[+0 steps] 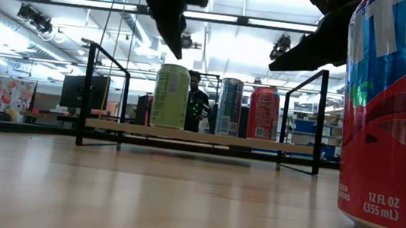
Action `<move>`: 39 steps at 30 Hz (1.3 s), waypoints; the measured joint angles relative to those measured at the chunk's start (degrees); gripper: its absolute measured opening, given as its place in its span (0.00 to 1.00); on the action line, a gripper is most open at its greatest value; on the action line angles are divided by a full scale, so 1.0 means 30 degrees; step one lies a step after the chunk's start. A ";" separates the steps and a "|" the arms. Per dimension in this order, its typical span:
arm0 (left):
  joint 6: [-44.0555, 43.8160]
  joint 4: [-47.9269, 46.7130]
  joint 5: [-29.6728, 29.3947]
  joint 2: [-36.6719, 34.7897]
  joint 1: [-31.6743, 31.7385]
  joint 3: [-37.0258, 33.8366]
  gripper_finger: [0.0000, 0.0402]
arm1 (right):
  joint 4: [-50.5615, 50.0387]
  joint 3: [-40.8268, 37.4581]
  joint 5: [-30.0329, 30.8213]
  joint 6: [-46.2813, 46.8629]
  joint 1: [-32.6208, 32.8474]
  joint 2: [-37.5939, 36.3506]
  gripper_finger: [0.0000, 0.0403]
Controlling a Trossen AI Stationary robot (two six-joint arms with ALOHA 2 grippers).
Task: Place canned beverage on shelf
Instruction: Put the orange soda can on the
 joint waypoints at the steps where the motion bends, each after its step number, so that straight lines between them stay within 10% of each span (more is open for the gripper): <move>1: 0.0059 0.0019 0.0160 0.0000 0.0308 0.0000 0.89 | 0.0000 0.0002 -0.0003 -0.0049 0.0000 0.0000 0.88; 39: 0.1732 -0.0169 0.1974 0.2742 0.1760 -0.0007 0.89 | 0.0185 0.0015 -0.0146 -0.0018 -0.0204 0.0015 0.88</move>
